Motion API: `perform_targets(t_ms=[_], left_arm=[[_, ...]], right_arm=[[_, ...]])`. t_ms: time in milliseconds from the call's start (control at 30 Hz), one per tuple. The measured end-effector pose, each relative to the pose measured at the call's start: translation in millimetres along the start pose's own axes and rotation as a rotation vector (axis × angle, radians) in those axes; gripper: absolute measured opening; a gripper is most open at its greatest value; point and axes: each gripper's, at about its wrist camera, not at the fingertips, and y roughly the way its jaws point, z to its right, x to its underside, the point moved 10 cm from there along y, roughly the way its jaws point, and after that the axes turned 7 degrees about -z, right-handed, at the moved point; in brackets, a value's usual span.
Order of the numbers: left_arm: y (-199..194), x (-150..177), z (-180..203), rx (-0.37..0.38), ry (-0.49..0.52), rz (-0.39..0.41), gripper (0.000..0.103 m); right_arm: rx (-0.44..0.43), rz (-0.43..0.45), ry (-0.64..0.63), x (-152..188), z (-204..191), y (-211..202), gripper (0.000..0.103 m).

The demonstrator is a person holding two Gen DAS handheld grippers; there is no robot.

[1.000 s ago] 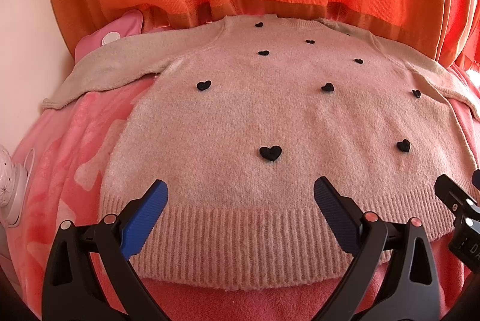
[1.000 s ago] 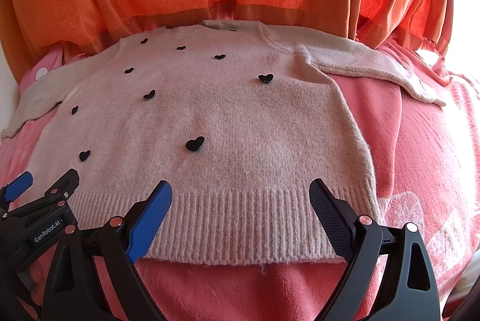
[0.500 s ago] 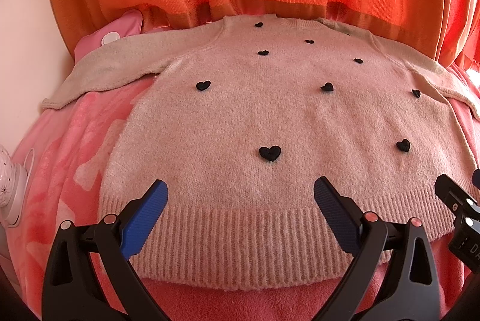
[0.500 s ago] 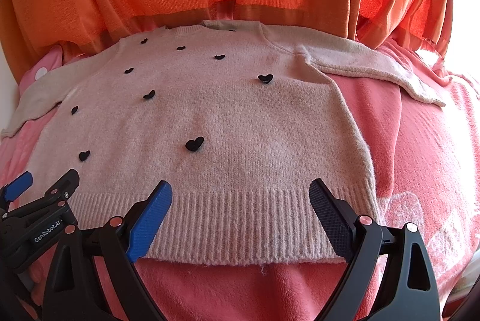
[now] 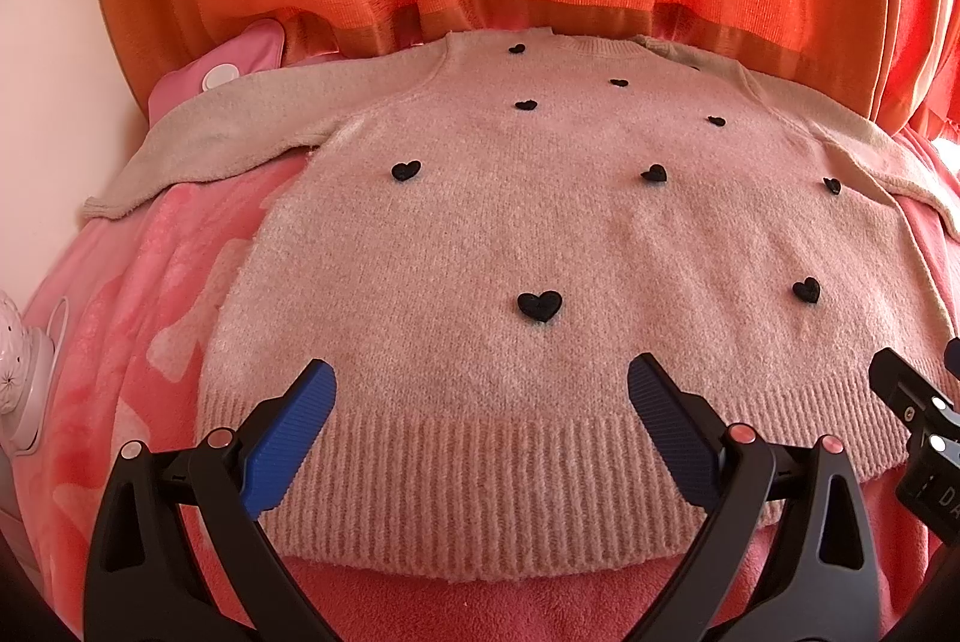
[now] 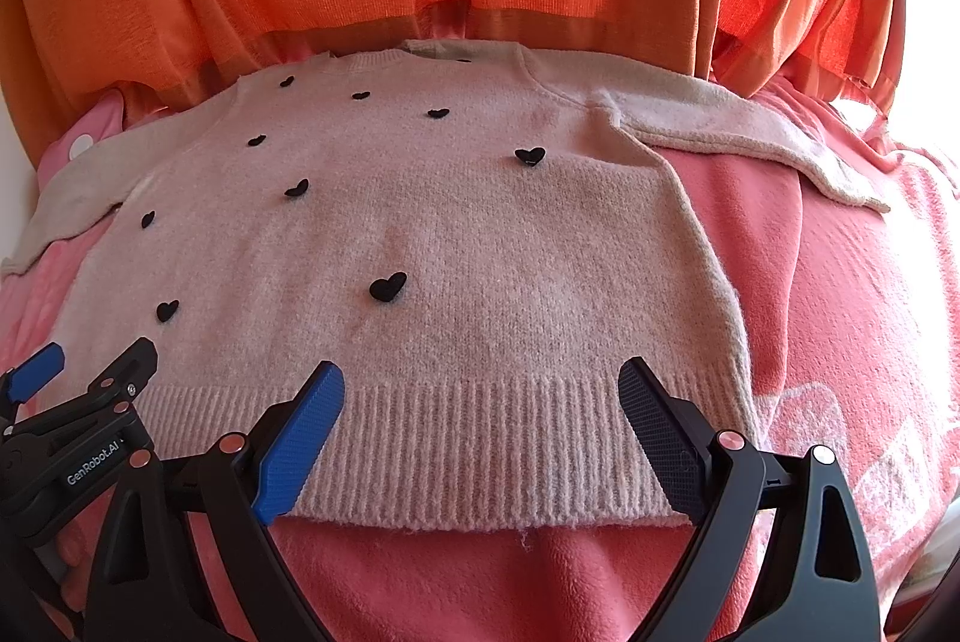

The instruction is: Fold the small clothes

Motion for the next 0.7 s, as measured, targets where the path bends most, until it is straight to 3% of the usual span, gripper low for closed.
perform_targets(t_ms=[167, 300, 433, 567, 700], left_arm=[[0, 0, 1, 0.008, -0.003, -0.002, 0.096], [-4, -2, -3, 0.066, -0.042, -0.013, 0.097], [-5, -13, -17, 0.150, -0.109, -0.035, 0.097], [-5, -34, -31, 0.151, -0.143, -0.020, 0.097], [-2, -63, -26, 0.126, -0.129, 0.030, 0.097]], right_arm=[[0.000, -0.002, -0.001, 0, 0, 0, 0.091], [-0.091, -0.045, 0.100, -12, 25, -3, 0.091], [-0.164, 0.001, 0.321, -55, 121, -11, 0.091], [-0.011, 0.007, 0.497, -86, 261, 30, 0.092], [0.027, -0.032, 0.695, -92, 361, 80, 0.084]])
